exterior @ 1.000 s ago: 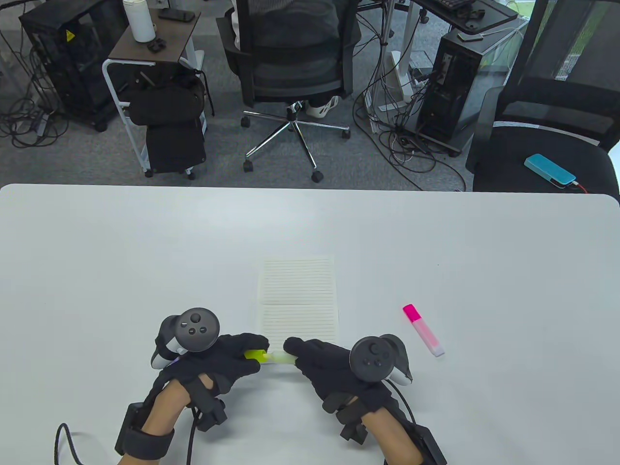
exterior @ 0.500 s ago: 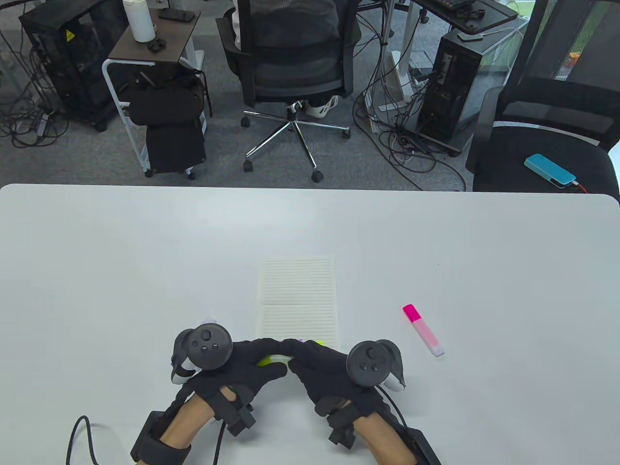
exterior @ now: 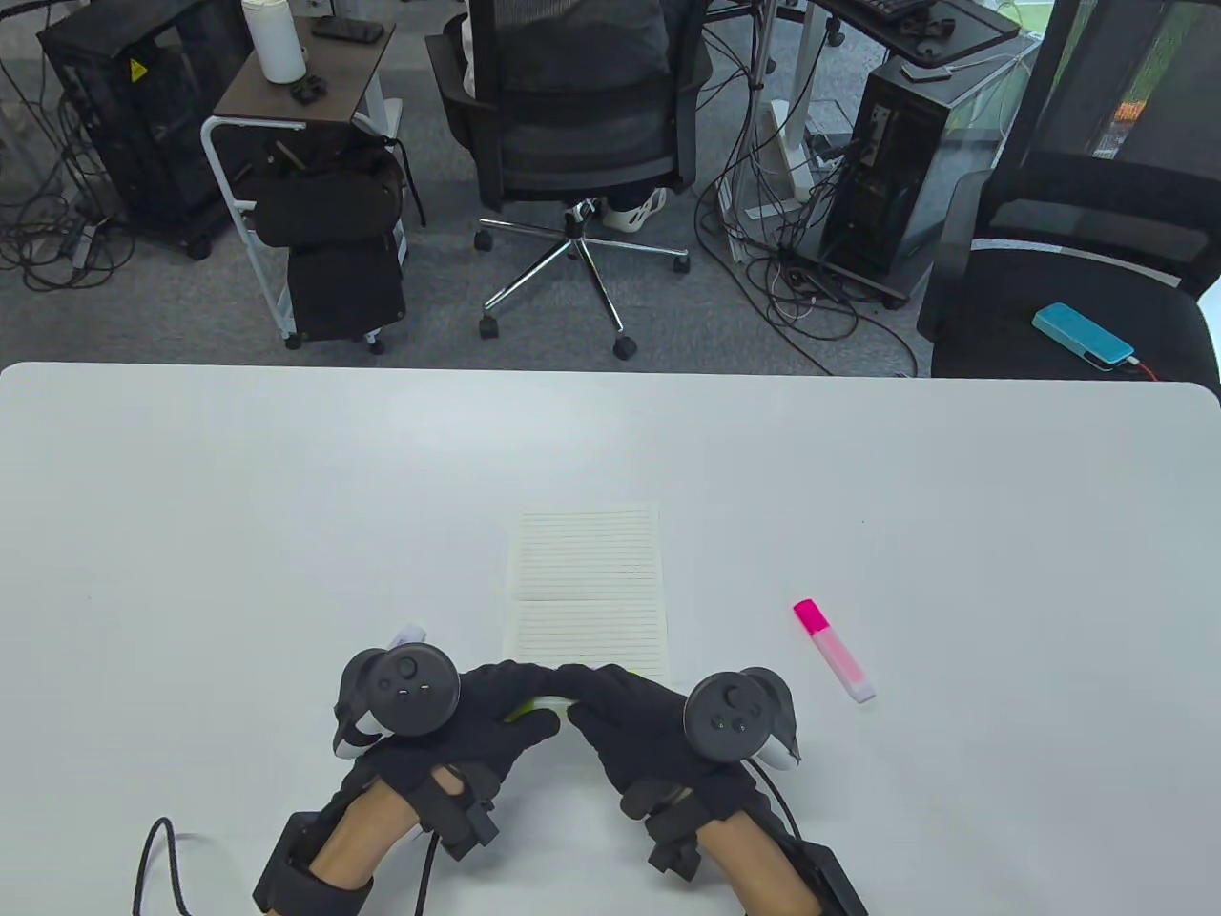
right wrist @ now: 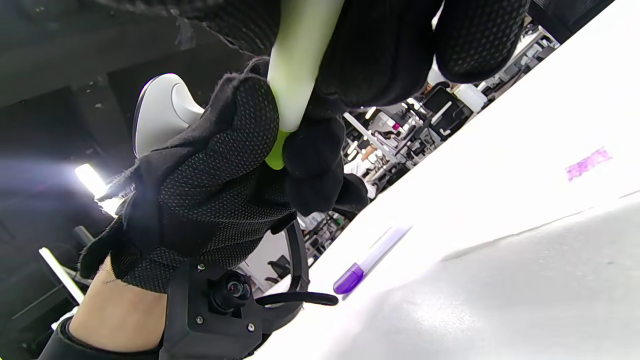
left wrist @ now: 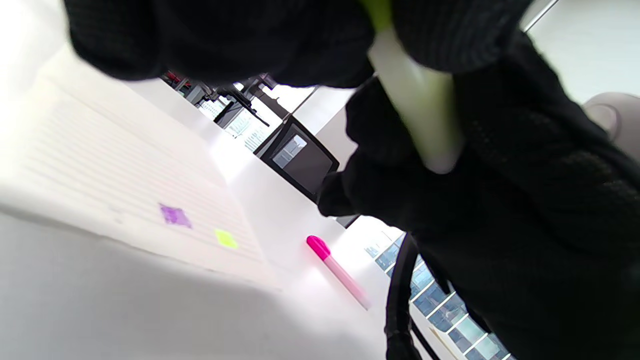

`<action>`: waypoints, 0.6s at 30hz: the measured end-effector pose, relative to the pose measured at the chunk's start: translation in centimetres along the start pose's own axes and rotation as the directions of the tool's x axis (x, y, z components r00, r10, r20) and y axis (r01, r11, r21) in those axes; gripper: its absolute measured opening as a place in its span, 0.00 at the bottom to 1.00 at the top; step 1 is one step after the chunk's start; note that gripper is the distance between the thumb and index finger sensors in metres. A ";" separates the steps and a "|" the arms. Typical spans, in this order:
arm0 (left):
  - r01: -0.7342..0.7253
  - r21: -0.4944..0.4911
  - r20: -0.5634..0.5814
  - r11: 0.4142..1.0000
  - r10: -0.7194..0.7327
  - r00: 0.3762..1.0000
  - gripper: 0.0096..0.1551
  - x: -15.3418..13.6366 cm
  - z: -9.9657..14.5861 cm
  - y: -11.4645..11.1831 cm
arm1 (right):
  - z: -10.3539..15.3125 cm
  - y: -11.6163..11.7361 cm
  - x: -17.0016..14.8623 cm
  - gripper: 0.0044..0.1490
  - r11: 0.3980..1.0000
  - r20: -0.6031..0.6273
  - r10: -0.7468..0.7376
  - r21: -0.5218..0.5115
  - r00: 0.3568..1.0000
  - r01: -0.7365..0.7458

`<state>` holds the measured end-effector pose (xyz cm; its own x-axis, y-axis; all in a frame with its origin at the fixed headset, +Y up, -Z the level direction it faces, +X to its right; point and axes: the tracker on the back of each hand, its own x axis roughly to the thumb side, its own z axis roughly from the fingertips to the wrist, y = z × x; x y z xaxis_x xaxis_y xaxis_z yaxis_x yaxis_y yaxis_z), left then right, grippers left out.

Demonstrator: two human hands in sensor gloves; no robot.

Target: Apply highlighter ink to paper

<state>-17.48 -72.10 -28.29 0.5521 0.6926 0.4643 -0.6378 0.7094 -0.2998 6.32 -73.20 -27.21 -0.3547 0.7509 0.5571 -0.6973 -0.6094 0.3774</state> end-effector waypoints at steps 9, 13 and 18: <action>0.226 0.266 -0.377 0.937 -0.114 0.919 0.30 -5.3 2.5 7.0 | 1.2 -3.0 -1.7 0.38 0.993 -0.062 -0.032 -0.120 0.998 0.025; 0.387 0.300 -0.626 0.872 -0.126 0.769 0.30 -8.4 4.8 10.1 | 1.2 -3.0 -1.7 0.38 0.994 -0.068 -0.034 -0.107 0.997 0.027; 0.400 0.241 -0.762 0.885 -0.083 0.643 0.30 -12.2 6.5 11.8 | 1.0 -2.5 -1.5 0.38 0.997 -0.074 -0.007 -0.071 0.997 0.002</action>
<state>-35.22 -73.08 -32.09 0.8167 0.4859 -0.3113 -0.4730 0.8727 0.1211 9.27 -73.08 -28.24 -0.3950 0.7718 0.4982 -0.7405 -0.5885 0.3246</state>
